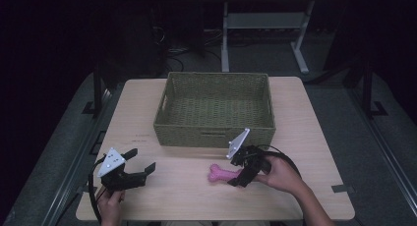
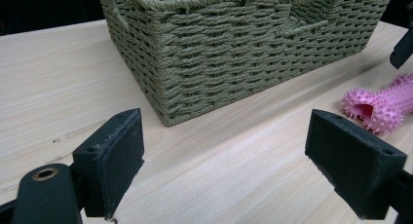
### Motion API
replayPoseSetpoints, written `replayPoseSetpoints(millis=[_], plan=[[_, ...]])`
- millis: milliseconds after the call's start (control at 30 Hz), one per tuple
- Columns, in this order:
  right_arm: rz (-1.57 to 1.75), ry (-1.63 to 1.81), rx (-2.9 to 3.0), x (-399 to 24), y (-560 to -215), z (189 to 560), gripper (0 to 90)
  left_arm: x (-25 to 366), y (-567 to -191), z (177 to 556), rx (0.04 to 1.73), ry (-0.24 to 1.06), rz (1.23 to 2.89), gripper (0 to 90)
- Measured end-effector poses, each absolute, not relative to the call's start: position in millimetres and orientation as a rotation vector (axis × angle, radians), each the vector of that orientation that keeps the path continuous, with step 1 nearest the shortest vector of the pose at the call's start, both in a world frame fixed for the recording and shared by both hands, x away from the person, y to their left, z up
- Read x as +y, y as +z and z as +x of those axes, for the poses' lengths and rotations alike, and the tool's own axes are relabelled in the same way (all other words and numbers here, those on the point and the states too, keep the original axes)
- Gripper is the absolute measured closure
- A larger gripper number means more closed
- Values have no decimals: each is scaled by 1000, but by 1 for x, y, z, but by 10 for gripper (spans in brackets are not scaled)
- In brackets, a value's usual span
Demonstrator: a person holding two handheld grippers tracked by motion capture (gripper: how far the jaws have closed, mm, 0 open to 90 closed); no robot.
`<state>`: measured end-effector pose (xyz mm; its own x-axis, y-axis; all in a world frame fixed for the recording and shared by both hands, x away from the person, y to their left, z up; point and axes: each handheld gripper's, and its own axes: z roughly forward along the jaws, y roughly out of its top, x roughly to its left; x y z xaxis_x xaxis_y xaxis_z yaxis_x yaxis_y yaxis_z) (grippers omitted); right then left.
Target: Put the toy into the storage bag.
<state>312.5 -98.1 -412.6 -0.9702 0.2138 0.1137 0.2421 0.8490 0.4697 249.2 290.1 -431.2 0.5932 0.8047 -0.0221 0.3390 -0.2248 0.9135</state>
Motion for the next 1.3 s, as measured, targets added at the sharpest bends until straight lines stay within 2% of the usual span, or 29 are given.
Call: replayPoseSetpoints(millis=[1300], plan=[[-298,-603,-3051,-70,-434,321,456,291,-431,249,932,574,1806,139]])
